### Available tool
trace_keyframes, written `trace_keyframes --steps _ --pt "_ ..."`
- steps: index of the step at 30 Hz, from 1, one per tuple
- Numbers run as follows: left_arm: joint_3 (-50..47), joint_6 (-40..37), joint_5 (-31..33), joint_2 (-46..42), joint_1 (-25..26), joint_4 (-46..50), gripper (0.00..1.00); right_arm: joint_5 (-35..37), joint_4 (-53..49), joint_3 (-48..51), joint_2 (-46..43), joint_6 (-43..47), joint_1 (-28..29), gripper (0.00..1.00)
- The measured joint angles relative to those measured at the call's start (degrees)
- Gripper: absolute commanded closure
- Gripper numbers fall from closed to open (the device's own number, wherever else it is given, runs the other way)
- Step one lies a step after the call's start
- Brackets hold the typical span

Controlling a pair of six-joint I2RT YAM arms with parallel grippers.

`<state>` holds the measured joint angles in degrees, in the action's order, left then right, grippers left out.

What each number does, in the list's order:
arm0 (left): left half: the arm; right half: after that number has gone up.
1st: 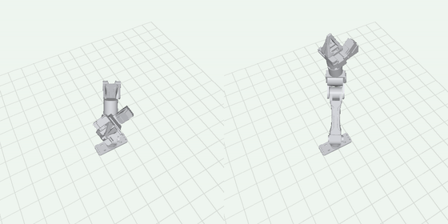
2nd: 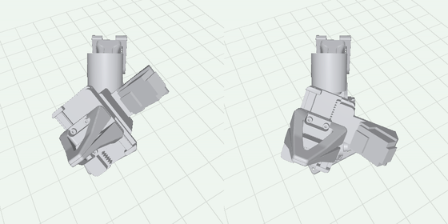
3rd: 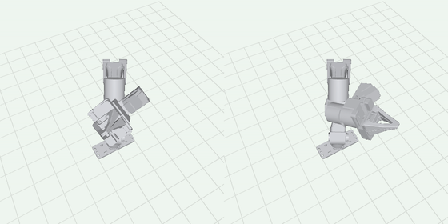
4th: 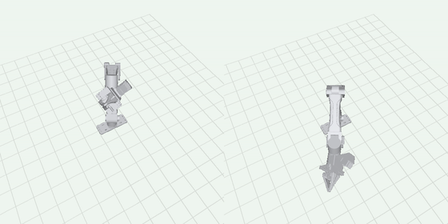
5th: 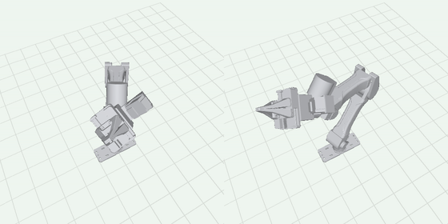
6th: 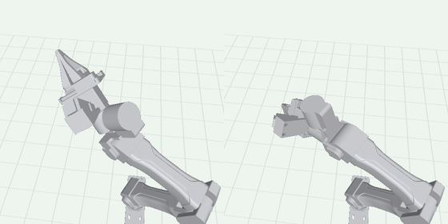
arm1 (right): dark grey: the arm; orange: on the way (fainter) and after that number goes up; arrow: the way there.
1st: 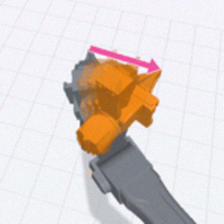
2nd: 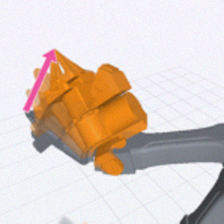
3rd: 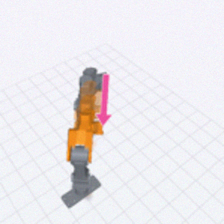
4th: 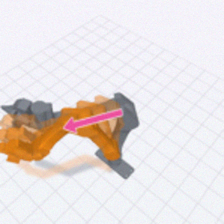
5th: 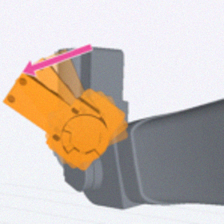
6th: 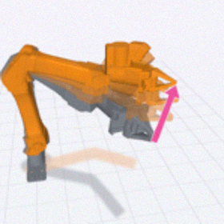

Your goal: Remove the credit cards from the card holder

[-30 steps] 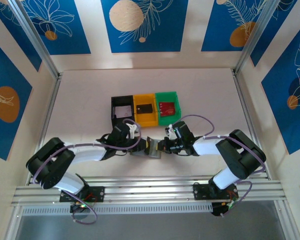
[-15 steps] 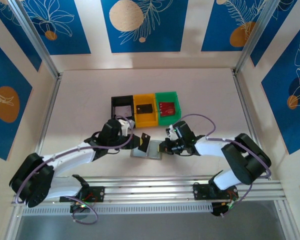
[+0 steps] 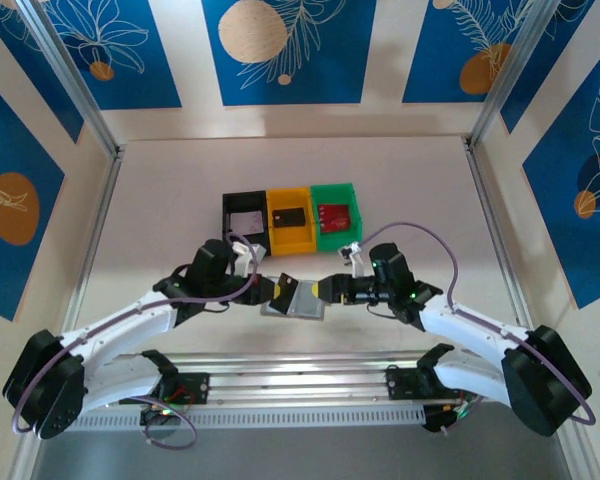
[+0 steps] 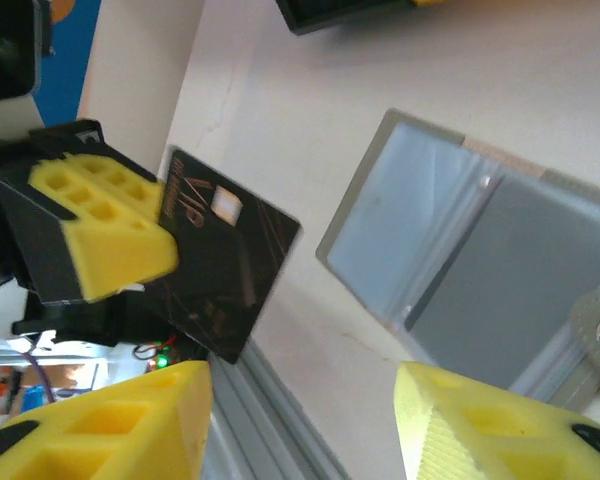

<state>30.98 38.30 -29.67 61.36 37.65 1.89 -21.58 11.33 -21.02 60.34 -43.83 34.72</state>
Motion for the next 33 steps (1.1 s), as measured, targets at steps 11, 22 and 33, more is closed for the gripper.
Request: trace_keyframes --steps 11,22,33 --pt "-6.08 11.04 -2.21 -1.40 1.53 -17.22 1.00 3.91 15.10 9.27 -6.62 -5.05 6.95 0.40" --pt "-9.20 18.86 -2.95 1.42 5.25 -31.69 1.00 9.97 19.69 11.04 -11.17 -6.54 8.44 0.43" --pt "-9.42 21.90 -2.78 4.50 8.79 -39.58 1.00 10.25 22.56 11.04 -10.95 -7.23 9.46 0.53"
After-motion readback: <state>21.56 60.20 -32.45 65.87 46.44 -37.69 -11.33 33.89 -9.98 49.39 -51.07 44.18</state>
